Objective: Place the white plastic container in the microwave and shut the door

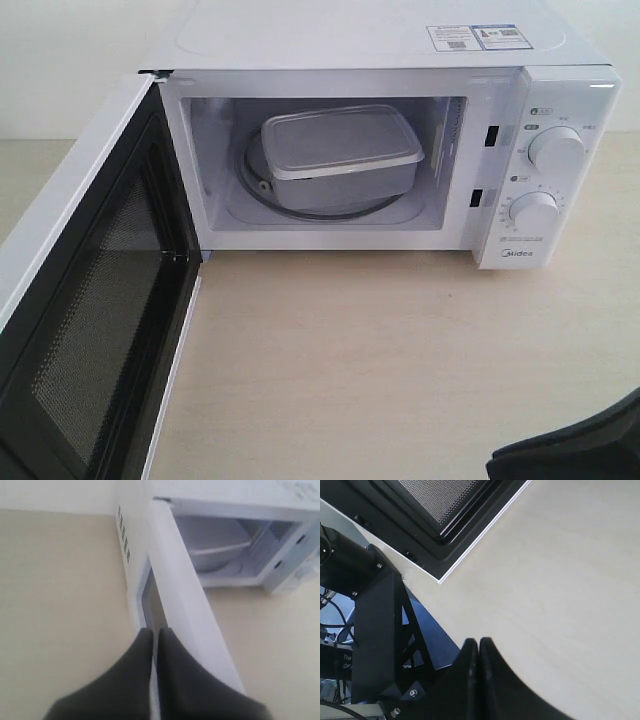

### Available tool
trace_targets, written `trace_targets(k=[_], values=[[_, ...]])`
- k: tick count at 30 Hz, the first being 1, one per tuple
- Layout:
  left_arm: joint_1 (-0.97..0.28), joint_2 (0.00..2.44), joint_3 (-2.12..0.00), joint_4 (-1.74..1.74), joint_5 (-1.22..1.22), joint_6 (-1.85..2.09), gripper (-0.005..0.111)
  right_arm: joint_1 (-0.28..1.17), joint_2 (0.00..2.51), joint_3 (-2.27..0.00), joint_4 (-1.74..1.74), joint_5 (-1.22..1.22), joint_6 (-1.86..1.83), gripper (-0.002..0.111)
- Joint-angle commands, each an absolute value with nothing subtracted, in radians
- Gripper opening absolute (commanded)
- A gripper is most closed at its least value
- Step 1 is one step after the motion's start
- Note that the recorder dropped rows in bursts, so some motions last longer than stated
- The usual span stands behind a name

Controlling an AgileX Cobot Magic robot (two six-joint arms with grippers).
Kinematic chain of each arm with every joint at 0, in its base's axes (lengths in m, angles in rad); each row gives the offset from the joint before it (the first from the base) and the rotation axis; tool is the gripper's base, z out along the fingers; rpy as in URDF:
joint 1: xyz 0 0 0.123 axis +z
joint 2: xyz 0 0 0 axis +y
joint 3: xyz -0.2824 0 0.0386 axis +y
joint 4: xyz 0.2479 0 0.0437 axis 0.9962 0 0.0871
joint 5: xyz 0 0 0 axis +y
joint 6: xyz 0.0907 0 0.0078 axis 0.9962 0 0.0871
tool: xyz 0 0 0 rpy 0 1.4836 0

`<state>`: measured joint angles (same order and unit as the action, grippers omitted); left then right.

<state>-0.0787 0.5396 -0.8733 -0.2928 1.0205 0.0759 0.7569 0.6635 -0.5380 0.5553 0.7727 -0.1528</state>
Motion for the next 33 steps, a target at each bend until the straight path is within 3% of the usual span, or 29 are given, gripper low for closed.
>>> trace_targets(k=[1, 7, 33], values=[[-0.080, 0.708, -0.953, -0.289, 1.170, 0.142, 0.004, 0.757, 0.661, -0.537, 0.548, 0.766, -0.156, 0.000], [-0.080, 0.832, -0.973, -0.289, 1.206, 0.175, 0.004, 0.757, 0.661, -0.537, 0.548, 0.770, -0.156, 0.000], [-0.080, 0.905, -0.971, -0.400, 1.221, 0.308, 0.004, 0.757, 0.661, -0.537, 0.525, 0.766, -0.161, 0.000]])
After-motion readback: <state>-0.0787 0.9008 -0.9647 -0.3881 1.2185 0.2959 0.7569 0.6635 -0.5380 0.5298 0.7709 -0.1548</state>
